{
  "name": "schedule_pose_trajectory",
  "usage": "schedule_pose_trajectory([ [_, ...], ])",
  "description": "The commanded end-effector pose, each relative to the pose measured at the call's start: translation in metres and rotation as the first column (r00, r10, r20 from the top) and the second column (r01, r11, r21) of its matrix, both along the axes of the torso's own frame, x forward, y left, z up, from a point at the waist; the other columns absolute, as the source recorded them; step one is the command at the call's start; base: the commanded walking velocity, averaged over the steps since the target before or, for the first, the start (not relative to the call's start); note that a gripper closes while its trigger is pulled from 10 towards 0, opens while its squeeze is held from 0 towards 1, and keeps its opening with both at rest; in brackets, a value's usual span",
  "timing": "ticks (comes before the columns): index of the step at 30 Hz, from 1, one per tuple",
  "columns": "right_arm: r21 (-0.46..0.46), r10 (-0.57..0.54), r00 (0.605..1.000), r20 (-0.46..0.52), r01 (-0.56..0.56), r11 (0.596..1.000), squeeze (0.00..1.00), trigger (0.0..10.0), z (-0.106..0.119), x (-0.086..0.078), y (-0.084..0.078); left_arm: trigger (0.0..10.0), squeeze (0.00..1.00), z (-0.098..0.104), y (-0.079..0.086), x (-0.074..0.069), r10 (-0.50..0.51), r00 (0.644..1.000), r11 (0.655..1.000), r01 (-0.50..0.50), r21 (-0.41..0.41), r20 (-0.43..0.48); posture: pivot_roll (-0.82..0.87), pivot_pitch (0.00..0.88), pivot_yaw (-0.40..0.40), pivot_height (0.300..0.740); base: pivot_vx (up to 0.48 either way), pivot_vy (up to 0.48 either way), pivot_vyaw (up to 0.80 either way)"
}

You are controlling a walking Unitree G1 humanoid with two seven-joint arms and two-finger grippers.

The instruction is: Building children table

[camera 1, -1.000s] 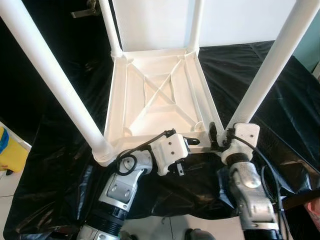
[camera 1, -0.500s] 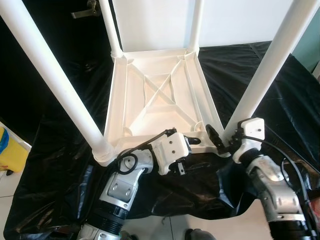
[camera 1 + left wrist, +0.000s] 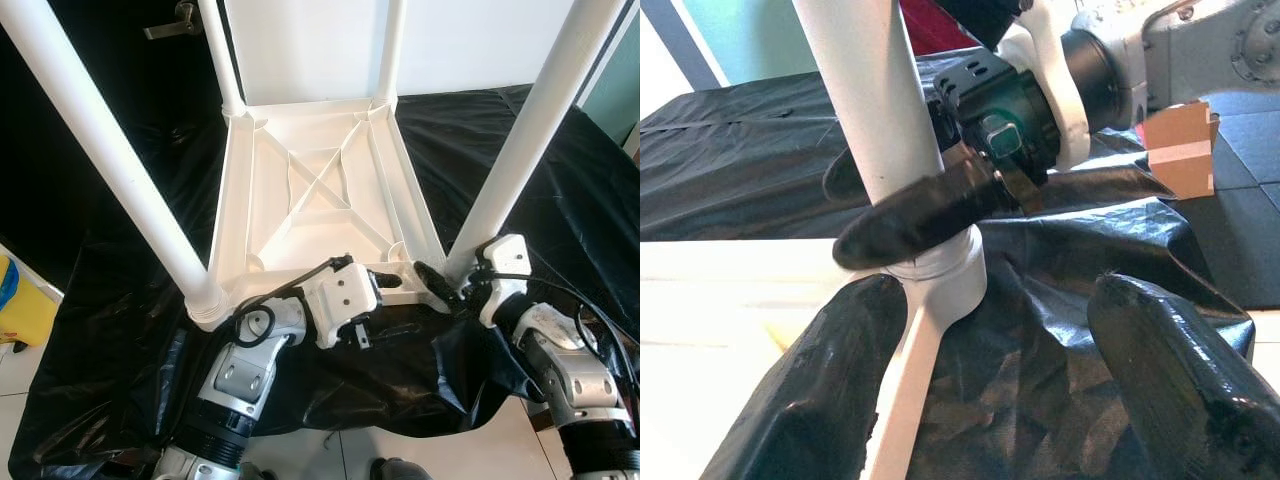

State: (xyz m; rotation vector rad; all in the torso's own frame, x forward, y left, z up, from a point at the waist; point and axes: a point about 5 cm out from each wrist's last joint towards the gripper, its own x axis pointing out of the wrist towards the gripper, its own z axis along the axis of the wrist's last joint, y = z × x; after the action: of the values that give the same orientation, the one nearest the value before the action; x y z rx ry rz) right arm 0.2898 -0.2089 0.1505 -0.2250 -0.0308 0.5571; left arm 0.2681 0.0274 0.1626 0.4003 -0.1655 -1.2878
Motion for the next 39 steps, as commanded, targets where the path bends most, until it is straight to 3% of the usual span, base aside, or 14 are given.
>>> schedule_pose_trajectory([
  [1, -0.014, 0.036, 0.999, 0.000, -0.036, 0.999, 0.00, 0.0, 0.000, 0.001, 0.001, 10.0, 0.00, -0.001, 0.003, 0.003, 0.100, 0.995, 0.995, -0.100, -0.030, 0.004, -0.17, 0.101, 0.058, 0.740, 0.000, 0.000, 0.00],
  [9, -0.014, 0.033, 0.999, -0.017, -0.033, 0.999, 0.00, 0.0, -0.006, 0.001, 0.000, 10.0, 0.00, -0.002, 0.003, 0.002, 0.103, 0.995, 0.994, -0.103, -0.031, 0.002, -0.16, 0.100, 0.057, 0.740, 0.000, 0.000, 0.00],
  [10, -0.013, 0.032, 0.999, -0.018, -0.032, 0.999, 0.00, 10.0, -0.006, 0.001, 0.000, 10.0, 0.00, -0.002, 0.003, 0.002, 0.103, 0.995, 0.994, -0.103, -0.031, 0.002, -0.16, 0.100, 0.057, 0.740, 0.000, 0.000, 0.00],
  [15, 0.013, -0.021, 1.000, -0.021, 0.021, 1.000, 0.00, 10.0, -0.012, -0.002, 0.003, 10.0, 0.00, -0.002, 0.003, 0.003, 0.107, 0.994, 0.994, -0.106, -0.032, 0.002, -0.17, 0.101, 0.056, 0.740, 0.000, 0.000, 0.00],
  [18, 0.019, -0.173, 0.985, -0.022, 0.174, 0.985, 0.00, 10.0, -0.016, -0.001, 0.000, 10.0, 0.00, -0.002, 0.002, 0.003, 0.103, 0.995, 0.994, -0.103, -0.031, 0.003, -0.18, 0.100, 0.060, 0.740, 0.000, 0.000, 0.00],
  [23, 0.064, -0.307, 0.952, -0.018, 0.307, 0.949, 0.00, 10.0, -0.017, -0.004, 0.004, 10.0, 0.00, -0.002, 0.001, 0.004, 0.096, 0.995, 0.995, -0.095, -0.027, 0.006, -0.18, 0.101, 0.067, 0.740, 0.000, 0.000, 0.00],
  [28, 0.087, -0.351, 0.936, -0.015, 0.351, 0.932, 0.00, 10.0, -0.017, -0.006, 0.009, 10.0, 0.00, -0.002, 0.002, 0.003, 0.093, 0.996, 0.995, -0.093, -0.026, 0.006, -0.19, 0.102, 0.069, 0.740, 0.000, 0.000, 0.00],
  [30, 0.111, -0.411, 0.911, -0.027, 0.411, 0.905, 0.00, 10.0, -0.017, -0.006, 0.011, 10.0, 0.00, -0.002, 0.002, 0.003, 0.091, 0.996, 0.996, -0.091, -0.025, 0.006, -0.19, 0.103, 0.071, 0.740, 0.000, 0.000, 0.00],
  [31, 0.154, -0.537, 0.842, -0.054, 0.539, 0.828, 0.00, 10.0, -0.019, -0.007, 0.020, 10.0, 0.00, -0.003, 0.001, 0.003, 0.083, 0.997, 0.996, -0.083, -0.020, 0.004, -0.19, 0.104, 0.072, 0.740, 0.000, 0.000, 0.00],
  [32, 0.165, -0.570, 0.819, -0.062, 0.572, 0.804, 0.00, 10.0, -0.020, -0.008, 0.023, 10.0, 0.00, -0.003, 0.001, 0.002, 0.080, 0.997, 0.997, -0.080, -0.018, 0.003, -0.19, 0.104, 0.072, 0.740, 0.000, 0.000, 0.00],
  [36, 0.173, -0.606, 0.793, -0.062, 0.606, 0.776, 0.00, 10.0, -0.019, -0.009, 0.028, 10.0, 0.00, -0.003, 0.001, 0.002, 0.079, 0.997, 0.997, -0.079, -0.018, 0.003, -0.19, 0.104, 0.069, 0.740, 0.000, 0.000, 0.00],
  [37, 0.171, -0.628, 0.776, -0.057, 0.627, 0.760, 0.00, 10.0, -0.019, -0.009, 0.030, 10.0, 0.00, -0.003, 0.000, 0.002, 0.079, 0.997, 0.997, -0.079, -0.018, 0.004, -0.18, 0.103, 0.067, 0.740, 0.000, 0.000, 0.00],
  [38, 0.174, -0.698, 0.713, -0.066, 0.698, 0.695, 0.00, 10.0, -0.020, -0.011, 0.035, 10.0, 0.00, -0.002, 0.001, 0.003, 0.085, 0.996, 0.996, -0.085, -0.018, 0.007, -0.18, 0.103, 0.059, 0.740, 0.000, 0.000, 0.00],
  [39, 0.174, -0.698, 0.713, -0.066, 0.698, 0.695, 0.00, 10.0, -0.020, -0.011, 0.035, 10.0, 0.00, -0.002, 0.001, 0.003, 0.085, 0.996, 0.996, -0.085, -0.018, 0.007, -0.18, 0.103, 0.059, 0.740, 0.000, 0.000, 0.00],
])
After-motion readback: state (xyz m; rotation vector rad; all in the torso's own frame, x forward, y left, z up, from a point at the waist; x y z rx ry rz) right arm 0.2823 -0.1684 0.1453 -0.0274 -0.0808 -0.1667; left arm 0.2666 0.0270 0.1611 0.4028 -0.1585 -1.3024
